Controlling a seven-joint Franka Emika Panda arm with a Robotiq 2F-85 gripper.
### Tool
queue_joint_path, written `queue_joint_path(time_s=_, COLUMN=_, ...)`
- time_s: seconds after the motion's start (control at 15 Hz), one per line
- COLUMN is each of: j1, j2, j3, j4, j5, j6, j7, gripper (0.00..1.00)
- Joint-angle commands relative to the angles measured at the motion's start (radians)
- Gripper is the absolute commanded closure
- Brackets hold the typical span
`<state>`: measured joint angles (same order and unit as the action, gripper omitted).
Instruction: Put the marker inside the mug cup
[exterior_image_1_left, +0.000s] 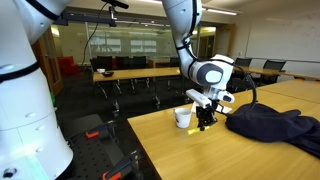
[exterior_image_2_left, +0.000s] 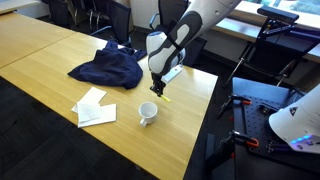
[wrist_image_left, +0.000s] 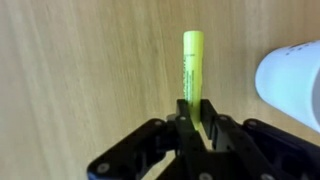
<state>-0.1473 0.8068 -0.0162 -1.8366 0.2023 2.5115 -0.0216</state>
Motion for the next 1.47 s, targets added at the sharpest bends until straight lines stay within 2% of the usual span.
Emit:
queue_joint_path(time_s=0.0, j1=-0.046, j2=-0.111, j3=0.051, j4=-0.110, j5=-0.023, j6=0.058, j7=-0.179, gripper=0.95)
queue_joint_path(time_s=0.4, j1=-0.125, j2=-0.201, j3=0.133, j4=-0.221, j5=-0.032, j6=0.205, j7=-0.485, gripper=0.95)
queue_joint_path(time_s=0.6, j1=-0.199, j2=-0.208, j3=0.210, j4=-0.259, j5=-0.037, j6=0.305, j7=-0.640, gripper=0.95)
queue_joint_path(time_s=0.87, j1=-0.371, j2=-0.200, j3=0.398, j4=-0.301, j5=-0.032, j6=0.432, j7=-0.855, gripper=0.95)
queue_joint_path(time_s=1.13, j1=-0.614, j2=-0.166, j3=0.669, j4=-0.313, j5=-0.014, j6=0.453, j7=-1.088, gripper=0.95)
queue_joint_path(time_s=1.2, j1=-0.503, j2=-0.178, j3=0.557, j4=-0.289, j5=-0.037, j6=0.427, j7=-0.971, gripper=0.81)
queue_joint_path(time_s=1.27, j1=-0.555, j2=-0.177, j3=0.612, j4=-0.296, j5=-0.037, j6=0.428, j7=-1.009, gripper=0.81)
queue_joint_path(time_s=1.4, j1=-0.598, j2=-0.175, j3=0.648, j4=-0.304, j5=-0.039, j6=0.428, j7=-1.040, gripper=0.81)
